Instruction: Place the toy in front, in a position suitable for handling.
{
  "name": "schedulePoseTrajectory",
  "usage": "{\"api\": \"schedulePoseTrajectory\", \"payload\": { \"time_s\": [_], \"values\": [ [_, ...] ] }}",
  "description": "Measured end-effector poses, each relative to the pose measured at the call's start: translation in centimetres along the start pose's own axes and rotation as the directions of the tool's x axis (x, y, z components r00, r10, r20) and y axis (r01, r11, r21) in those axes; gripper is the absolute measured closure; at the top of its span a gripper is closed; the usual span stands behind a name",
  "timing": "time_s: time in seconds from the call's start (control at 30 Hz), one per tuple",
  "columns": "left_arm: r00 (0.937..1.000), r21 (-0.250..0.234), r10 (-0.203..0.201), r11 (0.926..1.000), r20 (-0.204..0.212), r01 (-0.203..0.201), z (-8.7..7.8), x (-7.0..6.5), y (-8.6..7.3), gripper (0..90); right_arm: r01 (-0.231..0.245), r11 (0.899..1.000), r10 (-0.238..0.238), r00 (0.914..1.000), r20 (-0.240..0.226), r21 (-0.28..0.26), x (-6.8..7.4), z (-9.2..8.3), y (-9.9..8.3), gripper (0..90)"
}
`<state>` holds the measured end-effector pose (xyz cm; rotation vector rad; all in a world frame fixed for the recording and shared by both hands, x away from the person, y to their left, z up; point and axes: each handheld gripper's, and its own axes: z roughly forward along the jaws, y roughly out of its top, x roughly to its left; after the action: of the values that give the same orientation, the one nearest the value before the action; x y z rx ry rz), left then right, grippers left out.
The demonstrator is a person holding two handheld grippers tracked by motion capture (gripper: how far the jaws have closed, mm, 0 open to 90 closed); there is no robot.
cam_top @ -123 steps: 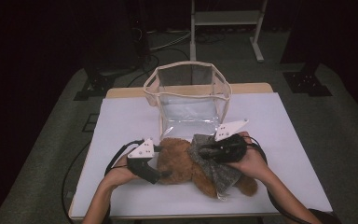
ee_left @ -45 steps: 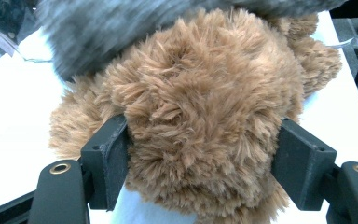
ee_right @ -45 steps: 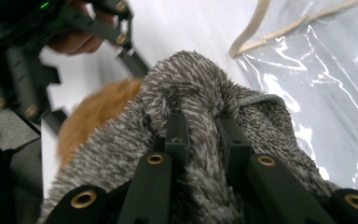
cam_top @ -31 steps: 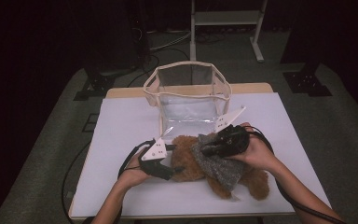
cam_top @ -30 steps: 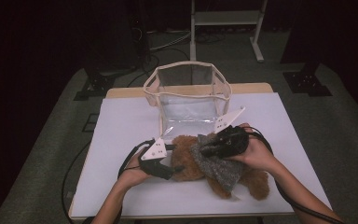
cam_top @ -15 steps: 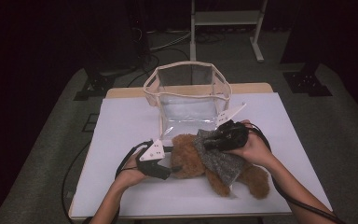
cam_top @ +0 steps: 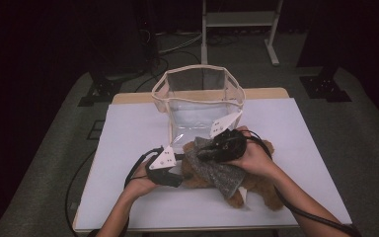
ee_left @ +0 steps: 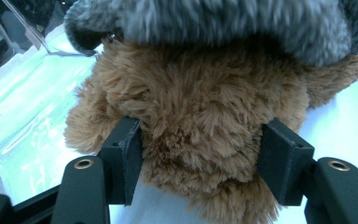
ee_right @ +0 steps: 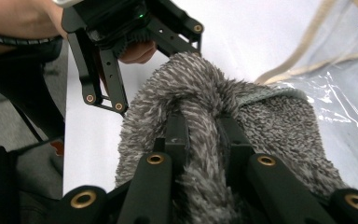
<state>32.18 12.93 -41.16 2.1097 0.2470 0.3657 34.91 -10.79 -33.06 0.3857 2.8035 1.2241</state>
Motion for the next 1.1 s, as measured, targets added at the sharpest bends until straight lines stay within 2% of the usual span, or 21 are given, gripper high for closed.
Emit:
{"api": "schedulePoseTrajectory", "payload": {
  "time_s": [0.1,0.23,0.4,0.5,0.6,0.83,1.0,1.1],
  "values": [
    [0.9999,-0.002,-0.004,1.0,0.012,0.004,-0.2,0.0,-0.2,35.9,-0.002,1.0,0.002,1.0,-0.002,0.009,0.0,0.2,-0.1,76.2],
    [0.9997,0.017,-0.007,0.9998,0.023,0.006,-0.4,0.0,-0.5,31.9,-0.027,1.0,0.027,0.9995,0.017,0.006,-0.6,-0.6,-1.1,76.2],
    [0.9995,0.033,0.003,0.9994,0.031,-0.004,-0.6,0.2,-0.8,35.4,-0.066,0.998,0.065,0.9969,0.044,0.009,-1.2,-1.8,-2.6,76.1],
    [0.9996,0.025,-0.005,0.9997,0.028,0.005,-1.0,0.4,-0.7,35.4,-0.059,0.998,0.059,0.9971,0.049,0.008,-1.0,-2.3,-2.9,76.1],
    [0.9996,0.019,-0.008,0.9998,0.028,0.008,-1.4,0.5,-0.7,35.3,-0.043,0.999,0.043,0.9982,0.043,0.002,-0.5,-2.2,-2.4,76.1],
    [0.9996,-0.006,-0.024,0.9997,0.012,0.024,-3.4,1.4,-0.8,32.5,0.028,0.999,-0.028,0.9996,0.007,0.019,0.6,-0.3,-0.2,76.0],
    [0.999,-0.021,-0.044,0.9988,-0.003,0.044,-4.9,2.1,-1.2,28.9,0.042,0.998,-0.041,0.9989,-0.023,0.038,1.1,1.9,1.1,76.0],
    [0.999,-0.026,-0.044,0.9987,0.012,0.044,-5.5,2.2,-1.2,27.6,0.042,0.998,-0.04,0.9983,-0.042,0.045,0.9,3.1,1.8,76.0]
  ]
}}
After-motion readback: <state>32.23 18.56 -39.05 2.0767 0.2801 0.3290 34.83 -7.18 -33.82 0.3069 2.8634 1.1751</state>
